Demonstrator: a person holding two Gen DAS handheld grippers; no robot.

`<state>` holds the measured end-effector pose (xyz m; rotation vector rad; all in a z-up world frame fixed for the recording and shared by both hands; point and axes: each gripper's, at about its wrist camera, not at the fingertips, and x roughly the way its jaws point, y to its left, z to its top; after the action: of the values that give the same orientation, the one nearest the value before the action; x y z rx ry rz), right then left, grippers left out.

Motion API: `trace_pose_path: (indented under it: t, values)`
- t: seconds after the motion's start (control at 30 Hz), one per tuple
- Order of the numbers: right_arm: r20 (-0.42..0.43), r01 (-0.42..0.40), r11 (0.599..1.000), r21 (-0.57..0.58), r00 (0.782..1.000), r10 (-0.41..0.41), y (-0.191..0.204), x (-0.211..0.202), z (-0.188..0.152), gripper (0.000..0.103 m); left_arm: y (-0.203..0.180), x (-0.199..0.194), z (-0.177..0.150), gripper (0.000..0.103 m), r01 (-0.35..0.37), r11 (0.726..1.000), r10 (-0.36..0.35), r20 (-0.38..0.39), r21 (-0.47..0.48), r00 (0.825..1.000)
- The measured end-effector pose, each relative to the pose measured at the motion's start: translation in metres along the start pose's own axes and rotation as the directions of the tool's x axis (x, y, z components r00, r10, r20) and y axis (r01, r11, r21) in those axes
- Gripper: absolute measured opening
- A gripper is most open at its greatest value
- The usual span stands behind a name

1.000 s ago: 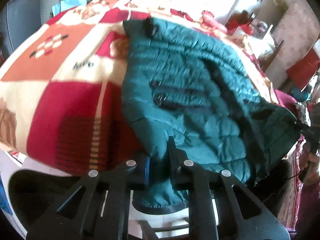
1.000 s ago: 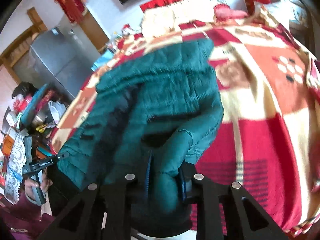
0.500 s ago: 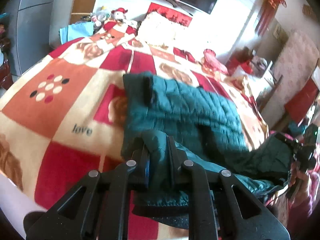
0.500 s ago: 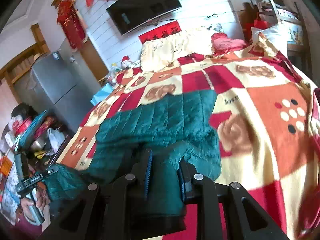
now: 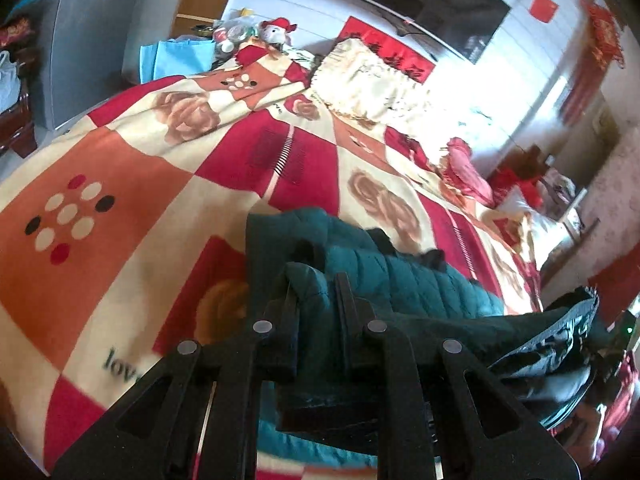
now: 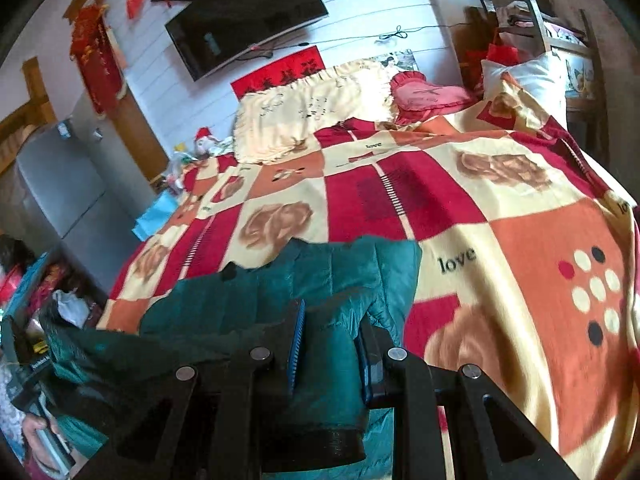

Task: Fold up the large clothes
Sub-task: 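Lift the hem with both grippers and fold it toward the black collar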

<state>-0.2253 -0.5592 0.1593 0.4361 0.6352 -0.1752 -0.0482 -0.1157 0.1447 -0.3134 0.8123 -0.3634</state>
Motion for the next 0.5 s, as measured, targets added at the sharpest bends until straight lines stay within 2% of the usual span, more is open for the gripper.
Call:
trace_pose_path:
  t: [0.13, 0.27, 0.37, 0.43, 0.5]
  values:
    - [-0.010, 0.053, 0.999, -0.014, 0.999, -0.053, 0.000, 0.039, 0.021, 0.021, 0.001, 0.040, 0.017, 0.014, -0.070, 0.997, 0.070, -0.015, 0.012, 0.997]
    - [-0.060, 0.100, 0.994, 0.043, 0.993, -0.097, -0.019, 0.091, 0.035, 0.021, 0.014, 0.082, 0.024, 0.014, -0.091, 0.996, 0.089, -0.071, -0.022, 0.993]
    - [-0.092, 0.108, 0.987, 0.116, 0.991, -0.098, -0.036, 0.121, 0.033, 0.021, 0.022, 0.101, 0.024, 0.018, -0.075, 0.995, 0.068, -0.110, -0.064, 0.992]
    - [-0.125, 0.099, 0.983, 0.154, 0.989, -0.080, -0.045, 0.141, 0.029, 0.026, 0.027, 0.104, 0.027, 0.020, -0.042, 0.995, 0.030, -0.124, -0.095, 0.992]
    - [-0.118, 0.077, 0.981, 0.179, 0.991, -0.057, -0.049, 0.146, 0.028, 0.032, 0.030, 0.101, 0.032, 0.022, -0.006, 0.995, -0.008, -0.150, -0.096, 0.989]
